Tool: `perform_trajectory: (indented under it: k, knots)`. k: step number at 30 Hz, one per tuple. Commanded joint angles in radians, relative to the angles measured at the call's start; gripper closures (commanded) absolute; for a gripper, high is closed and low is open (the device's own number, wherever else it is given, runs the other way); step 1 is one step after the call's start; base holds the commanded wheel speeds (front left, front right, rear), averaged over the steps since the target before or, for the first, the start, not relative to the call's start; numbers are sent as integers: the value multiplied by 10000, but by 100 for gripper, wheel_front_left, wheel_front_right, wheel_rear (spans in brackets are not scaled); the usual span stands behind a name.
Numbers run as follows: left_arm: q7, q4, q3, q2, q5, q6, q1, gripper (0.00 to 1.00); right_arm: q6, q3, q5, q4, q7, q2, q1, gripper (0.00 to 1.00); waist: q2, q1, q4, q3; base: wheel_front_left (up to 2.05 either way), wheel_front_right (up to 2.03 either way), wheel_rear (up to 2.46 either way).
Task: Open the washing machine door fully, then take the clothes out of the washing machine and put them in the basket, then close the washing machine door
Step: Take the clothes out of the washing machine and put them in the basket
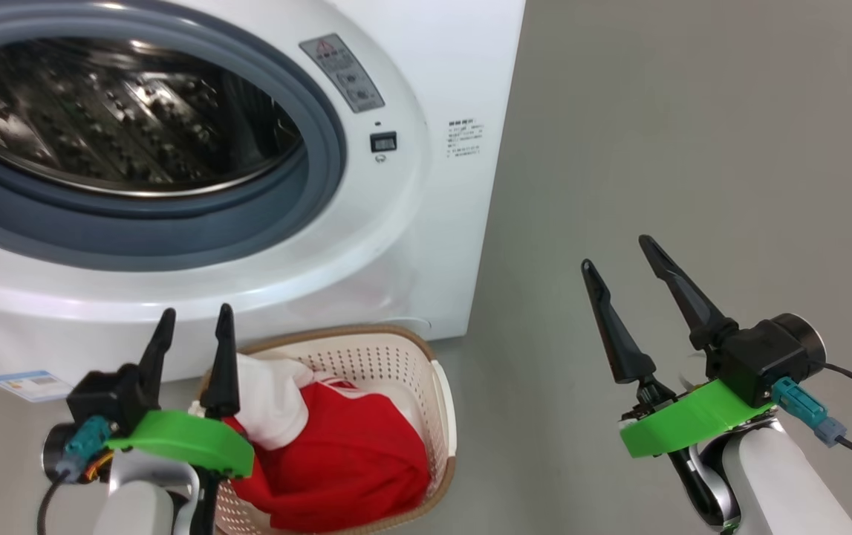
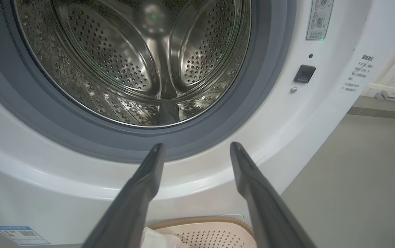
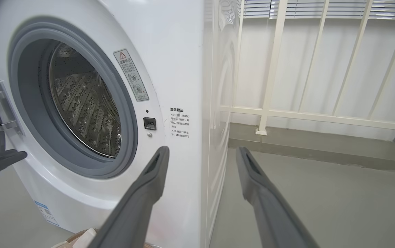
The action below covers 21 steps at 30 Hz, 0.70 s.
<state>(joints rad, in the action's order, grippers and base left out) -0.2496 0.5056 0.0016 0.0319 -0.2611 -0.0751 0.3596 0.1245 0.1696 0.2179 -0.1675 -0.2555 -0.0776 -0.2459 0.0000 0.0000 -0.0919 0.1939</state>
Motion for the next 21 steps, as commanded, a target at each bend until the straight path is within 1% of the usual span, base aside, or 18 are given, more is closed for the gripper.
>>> perform_trajectory:
  k: [1, 3, 8, 12, 21]
  knots:
    - [-122, -326, 335, 185, 111, 81, -107, 0, 62, 129, -89, 204, -63, 62, 32, 0, 0, 0, 141, -315, 0, 0, 0]
    - [-122, -893, 392, 185, 434, 105, -444, 0, 62, 39, -98, 177, -63, 42, 154, 0, 0, 0, 210, -570, 0, 0, 0]
    - [-122, -1952, 534, 185, 458, 142, -1178, 0, 62, -28, -46, 130, -63, -99, 471, 0, 0, 0, 281, -1007, 0, 0, 0]
    - [-122, -2310, 438, 184, 274, 139, -1708, 0, 62, -37, -24, 105, -63, -246, 618, 0, 0, 0, 336, -1320, 0, 0, 0]
    - [-122, -3024, 496, 195, 465, 194, -2274, 0, 62, -177, -4, 27, -63, -378, 781, 0, 0, 0, 366, -1721, 0, 0, 0]
